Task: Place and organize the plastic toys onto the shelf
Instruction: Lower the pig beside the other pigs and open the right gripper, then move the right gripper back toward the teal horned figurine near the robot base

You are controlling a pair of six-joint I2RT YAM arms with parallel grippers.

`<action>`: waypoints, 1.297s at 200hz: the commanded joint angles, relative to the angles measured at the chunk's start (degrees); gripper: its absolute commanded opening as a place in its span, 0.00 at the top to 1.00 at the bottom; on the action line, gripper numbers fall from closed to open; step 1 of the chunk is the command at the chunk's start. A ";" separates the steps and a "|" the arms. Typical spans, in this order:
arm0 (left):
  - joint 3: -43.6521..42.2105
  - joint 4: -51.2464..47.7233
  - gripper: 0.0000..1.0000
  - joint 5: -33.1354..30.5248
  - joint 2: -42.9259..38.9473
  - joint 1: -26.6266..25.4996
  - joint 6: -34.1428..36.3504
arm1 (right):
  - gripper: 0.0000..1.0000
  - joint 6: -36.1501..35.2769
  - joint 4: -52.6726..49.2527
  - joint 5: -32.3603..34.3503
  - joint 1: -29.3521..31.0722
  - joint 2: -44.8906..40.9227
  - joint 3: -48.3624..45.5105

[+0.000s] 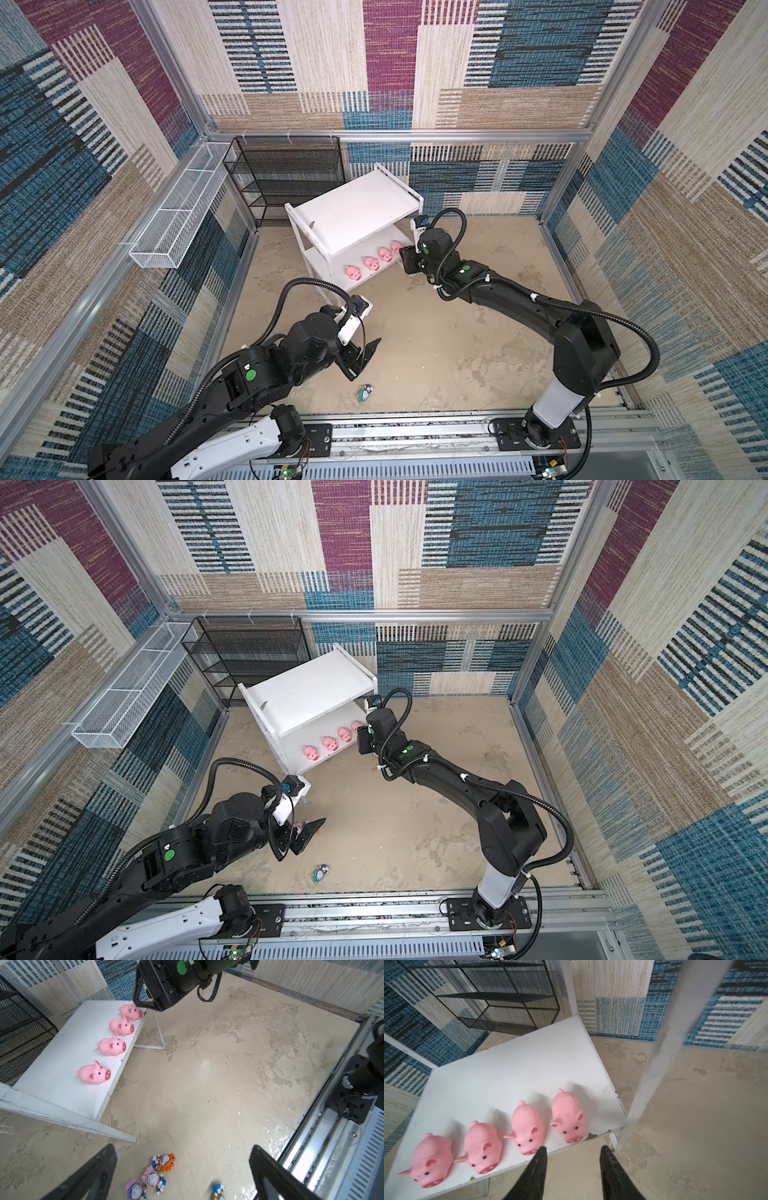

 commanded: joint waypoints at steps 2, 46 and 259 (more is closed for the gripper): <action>0.21 1.69 0.01 0.53 -0.01 0.03 0.79 | 0.61 1.56 1.19 0.64 -0.48 -0.78 -1.13; 0.15 1.61 0.01 0.34 -0.39 0.04 0.76 | 0.66 1.97 1.62 -1.39 -1.06 0.92 -1.61; 1.44 -4.42 0.01 -3.51 -1.83 0.21 -4.72 | 0.00 -2.32 3.86 -4.20 1.14 -10.94 -15.73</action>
